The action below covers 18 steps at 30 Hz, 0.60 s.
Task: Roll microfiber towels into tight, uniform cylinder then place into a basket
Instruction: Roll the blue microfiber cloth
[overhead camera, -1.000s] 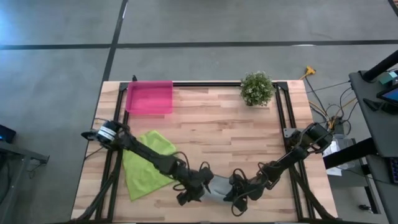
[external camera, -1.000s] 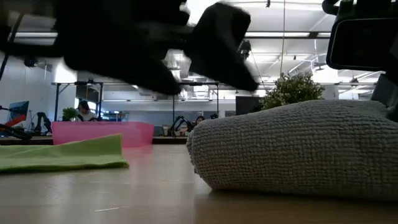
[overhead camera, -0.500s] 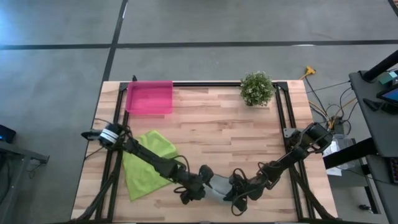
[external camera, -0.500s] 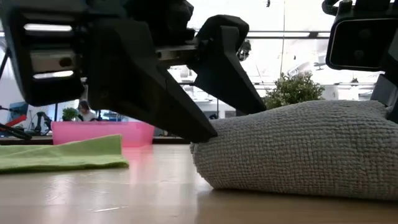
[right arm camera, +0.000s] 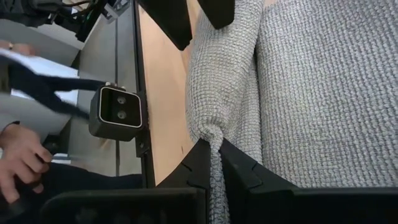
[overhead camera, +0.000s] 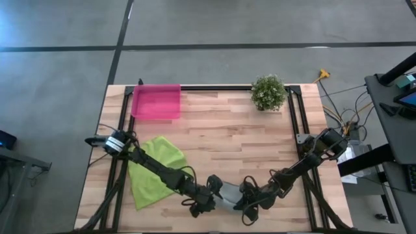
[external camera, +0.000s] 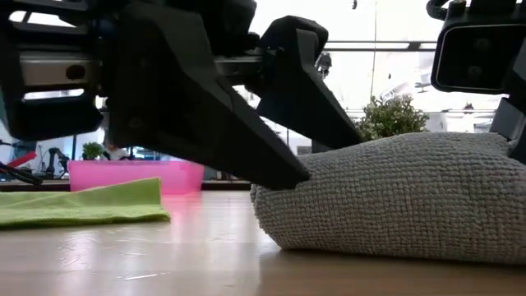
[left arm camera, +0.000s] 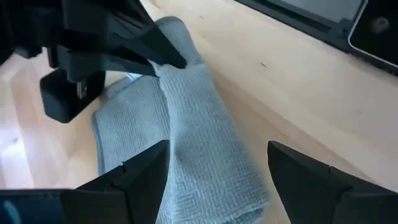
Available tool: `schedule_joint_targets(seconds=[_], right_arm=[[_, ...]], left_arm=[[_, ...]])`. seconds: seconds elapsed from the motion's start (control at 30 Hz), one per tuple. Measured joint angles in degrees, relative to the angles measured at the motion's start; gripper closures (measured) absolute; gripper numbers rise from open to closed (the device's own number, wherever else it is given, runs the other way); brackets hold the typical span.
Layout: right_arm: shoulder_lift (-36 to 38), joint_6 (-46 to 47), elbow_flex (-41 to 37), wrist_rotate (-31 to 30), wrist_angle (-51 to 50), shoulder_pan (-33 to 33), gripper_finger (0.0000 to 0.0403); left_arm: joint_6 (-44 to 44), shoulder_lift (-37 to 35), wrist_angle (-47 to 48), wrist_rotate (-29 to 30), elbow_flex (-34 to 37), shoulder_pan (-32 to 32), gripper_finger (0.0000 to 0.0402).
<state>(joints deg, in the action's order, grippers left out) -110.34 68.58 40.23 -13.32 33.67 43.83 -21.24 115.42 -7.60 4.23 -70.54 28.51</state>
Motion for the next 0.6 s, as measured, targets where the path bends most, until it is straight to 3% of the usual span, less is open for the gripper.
schedule_joint_targets(seconds=[0.23,0.6], right_arm=[[0.00,0.00,0.00,-0.22,0.02,0.00,0.0390],[0.00,0.00,0.00,-0.24,0.02,0.00,0.0390]], left_arm=[[0.53,1.34,-0.43,0.61,-0.02,0.15,0.0160],[4.60,2.30,-0.61,0.61,-0.02,0.11,0.0257]])
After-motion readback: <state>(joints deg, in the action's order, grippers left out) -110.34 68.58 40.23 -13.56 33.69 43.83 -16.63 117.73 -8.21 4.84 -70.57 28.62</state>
